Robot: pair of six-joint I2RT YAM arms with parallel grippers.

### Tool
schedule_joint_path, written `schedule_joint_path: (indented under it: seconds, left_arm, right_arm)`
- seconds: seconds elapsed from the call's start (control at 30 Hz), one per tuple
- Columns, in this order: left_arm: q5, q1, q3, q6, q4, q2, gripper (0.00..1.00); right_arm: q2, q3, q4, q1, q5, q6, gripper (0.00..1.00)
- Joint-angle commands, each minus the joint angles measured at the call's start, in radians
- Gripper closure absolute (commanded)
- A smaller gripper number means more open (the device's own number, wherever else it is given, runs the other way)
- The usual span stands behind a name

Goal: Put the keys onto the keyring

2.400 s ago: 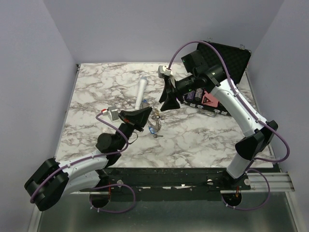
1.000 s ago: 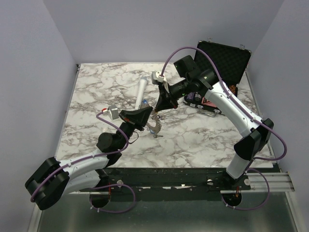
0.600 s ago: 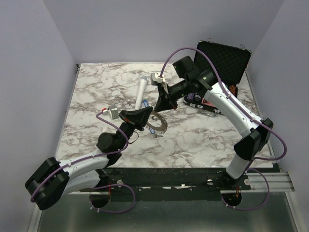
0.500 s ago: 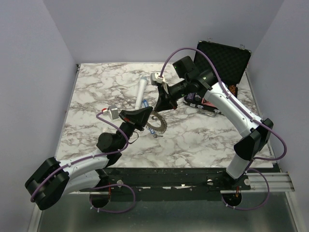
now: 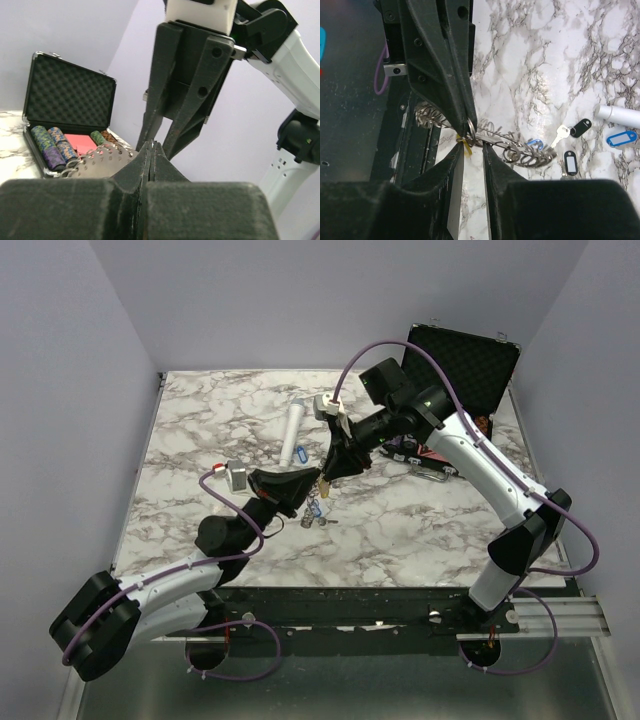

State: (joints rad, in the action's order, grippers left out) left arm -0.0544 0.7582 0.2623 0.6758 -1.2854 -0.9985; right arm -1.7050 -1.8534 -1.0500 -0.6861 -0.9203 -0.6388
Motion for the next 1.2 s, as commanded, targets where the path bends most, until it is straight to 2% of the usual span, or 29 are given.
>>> schedule_joint_path:
  seconds: [0.0,0.3,0.8,1.17]
  left_arm:
    - [-0.137,-0.017,-0.006,-0.021,-0.307,0.034,1.0]
    - [-0.234,-0.049,-0.014,-0.012,-0.305,0.035,1.0]
    - [-0.274,-0.077,-0.02,0.004,-0.307,0.031,1.0]
    - [-0.292,-0.08,-0.018,0.019,-0.307,0.012,1.0]
  right_arm:
    - [0.033,-0.029,-0.047,0.003,0.017,-0.016,0.68]
    - [0.048,-0.01,-0.059,0.026,-0.029,-0.03,0.59]
    - [0.048,0.088,-0.099,0.017,-0.221,-0.113,0.62]
    - [0.048,0.1,-0.136,-0.006,-0.233,-0.165,0.62]
